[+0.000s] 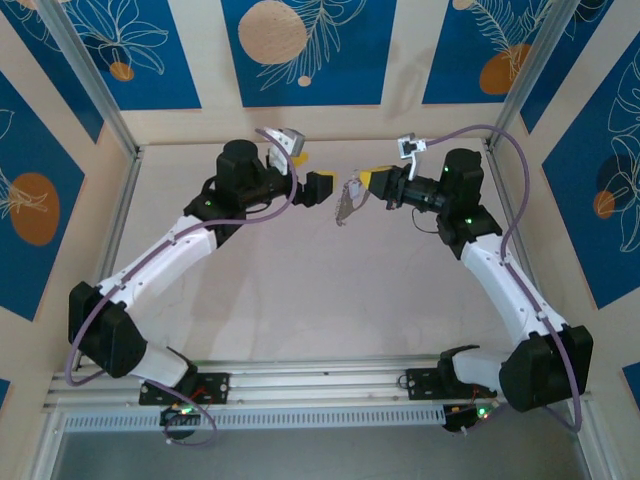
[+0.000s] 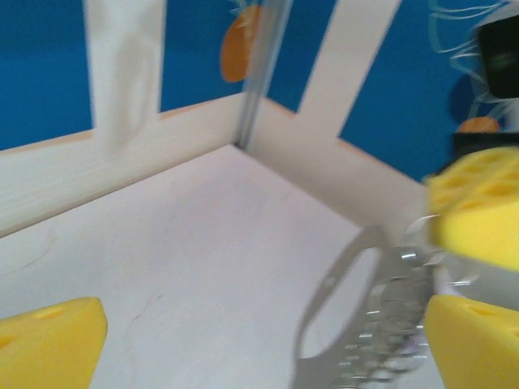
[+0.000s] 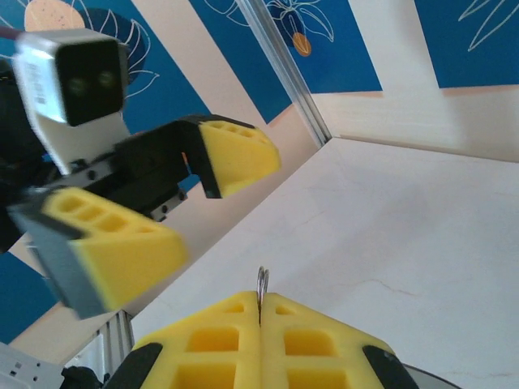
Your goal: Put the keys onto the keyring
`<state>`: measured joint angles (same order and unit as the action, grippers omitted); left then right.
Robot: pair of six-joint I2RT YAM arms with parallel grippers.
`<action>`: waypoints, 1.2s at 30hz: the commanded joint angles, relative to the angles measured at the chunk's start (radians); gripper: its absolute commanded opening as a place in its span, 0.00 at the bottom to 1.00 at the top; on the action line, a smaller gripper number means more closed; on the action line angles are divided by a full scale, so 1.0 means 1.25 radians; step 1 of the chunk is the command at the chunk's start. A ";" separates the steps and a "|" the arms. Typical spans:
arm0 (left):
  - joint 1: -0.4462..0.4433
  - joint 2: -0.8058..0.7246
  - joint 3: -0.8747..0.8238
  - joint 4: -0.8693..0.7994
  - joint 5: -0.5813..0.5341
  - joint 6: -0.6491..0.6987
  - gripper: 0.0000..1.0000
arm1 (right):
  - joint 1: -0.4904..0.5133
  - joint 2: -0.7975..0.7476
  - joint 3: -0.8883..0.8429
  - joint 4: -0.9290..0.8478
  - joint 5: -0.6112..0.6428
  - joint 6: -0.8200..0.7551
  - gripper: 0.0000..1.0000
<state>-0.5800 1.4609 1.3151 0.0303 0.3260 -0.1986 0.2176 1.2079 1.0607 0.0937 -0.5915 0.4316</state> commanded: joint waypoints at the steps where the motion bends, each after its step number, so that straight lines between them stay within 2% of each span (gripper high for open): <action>1: 0.002 -0.029 -0.022 -0.017 -0.167 0.029 1.00 | -0.009 -0.027 0.019 -0.029 -0.025 -0.044 0.00; 6: 0.003 -0.065 -0.091 0.048 -0.363 0.027 1.00 | -0.006 -0.028 0.008 -0.011 -0.039 -0.029 0.00; 11: 0.008 -0.093 -0.105 0.041 -0.416 0.079 1.00 | -0.002 -0.022 0.007 -0.004 -0.042 -0.018 0.00; 18: 0.021 -0.104 -0.140 0.058 -0.375 0.206 1.00 | 0.006 0.005 0.016 -0.014 -0.040 -0.023 0.00; 21: 0.033 -0.090 -0.124 0.028 -0.348 0.196 1.00 | 0.008 0.016 0.027 -0.033 -0.046 -0.039 0.00; 29: 0.044 -0.059 -0.144 0.124 -0.320 0.172 1.00 | 0.010 0.056 0.081 -0.071 -0.113 -0.073 0.00; 36: 0.050 -0.058 -0.095 0.042 -0.161 0.186 1.00 | 0.010 0.085 0.156 -0.153 -0.184 -0.137 0.00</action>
<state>-0.5301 1.3975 1.1454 0.1112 0.0074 0.0193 0.2222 1.3037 1.1976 -0.0395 -0.7410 0.3206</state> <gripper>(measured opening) 0.998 0.063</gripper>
